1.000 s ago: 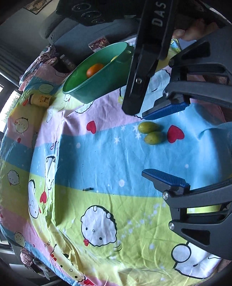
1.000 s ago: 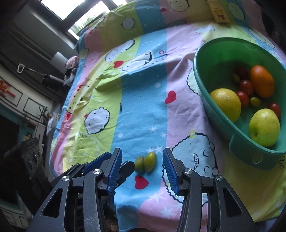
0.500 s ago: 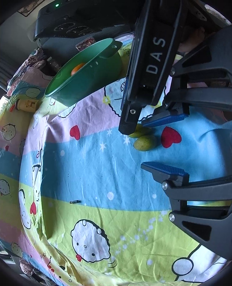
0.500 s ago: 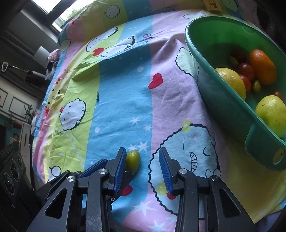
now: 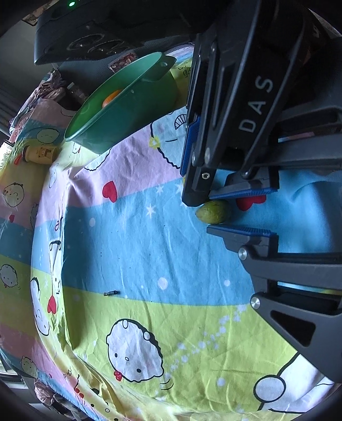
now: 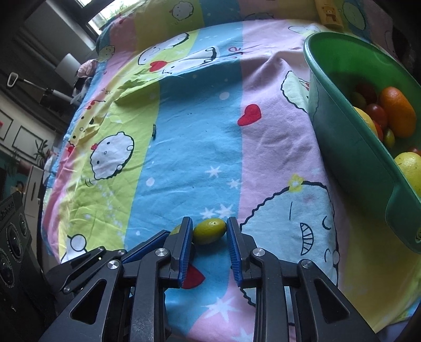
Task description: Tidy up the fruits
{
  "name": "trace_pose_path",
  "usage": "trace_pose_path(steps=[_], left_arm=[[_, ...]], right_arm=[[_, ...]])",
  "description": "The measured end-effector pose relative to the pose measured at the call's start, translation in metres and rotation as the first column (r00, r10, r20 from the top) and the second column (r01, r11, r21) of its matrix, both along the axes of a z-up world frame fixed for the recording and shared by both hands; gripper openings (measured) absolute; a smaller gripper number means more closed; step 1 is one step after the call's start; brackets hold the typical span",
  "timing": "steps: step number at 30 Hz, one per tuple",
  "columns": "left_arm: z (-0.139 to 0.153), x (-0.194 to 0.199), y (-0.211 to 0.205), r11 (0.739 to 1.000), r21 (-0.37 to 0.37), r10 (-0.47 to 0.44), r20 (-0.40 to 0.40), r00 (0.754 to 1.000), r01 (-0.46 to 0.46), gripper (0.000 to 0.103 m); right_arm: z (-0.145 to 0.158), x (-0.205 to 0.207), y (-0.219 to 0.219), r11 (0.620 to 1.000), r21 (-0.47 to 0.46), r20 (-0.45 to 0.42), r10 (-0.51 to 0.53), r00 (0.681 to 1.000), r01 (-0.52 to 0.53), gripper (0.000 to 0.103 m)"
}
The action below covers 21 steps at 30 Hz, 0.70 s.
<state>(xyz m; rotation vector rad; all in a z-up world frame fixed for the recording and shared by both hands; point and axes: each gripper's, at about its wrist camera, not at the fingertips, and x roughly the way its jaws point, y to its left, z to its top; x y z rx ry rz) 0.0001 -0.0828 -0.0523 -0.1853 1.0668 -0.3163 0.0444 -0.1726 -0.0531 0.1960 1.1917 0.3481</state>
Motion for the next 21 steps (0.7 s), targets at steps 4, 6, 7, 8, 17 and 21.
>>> trace_pose_path(steps=[4, 6, 7, 8, 17, 21], left_arm=[[0.005, -0.001, -0.002, 1.000, 0.005, -0.004, 0.023, 1.000, 0.004, 0.018], [0.008, -0.001, -0.002, 1.000, -0.002, -0.001, 0.029, 1.000, 0.001, 0.018], [0.010, -0.001, -0.001, 1.000, -0.001, 0.003, 0.033, 0.999, -0.003, 0.018], [0.014, -0.001, -0.001, 1.000, 0.002, 0.006, 0.040, 0.999, -0.006, 0.018], [0.051, 0.004, -0.003, 1.000, 0.022, 0.013, 0.152, 0.988, -0.017, 0.019], [0.047, 0.002, 0.016, 0.997, 0.015, 0.072, 0.140, 0.987, -0.075, 0.019]], right_arm=[[0.000, 0.001, -0.004, 1.000, 0.017, -0.003, -0.020, 1.000, 0.020, 0.028], [0.004, 0.002, -0.008, 0.999, 0.033, 0.002, -0.028, 1.000, 0.028, 0.028], [0.007, 0.002, -0.010, 0.999, 0.040, 0.009, -0.033, 0.999, 0.033, 0.027], [0.010, 0.001, -0.012, 0.998, 0.045, 0.018, -0.043, 0.999, 0.042, 0.025], [0.039, 0.003, -0.037, 0.992, 0.110, 0.076, -0.072, 0.994, 0.064, 0.014], [0.035, 0.004, -0.030, 0.995, 0.075, 0.062, -0.066, 0.996, 0.061, 0.016]])
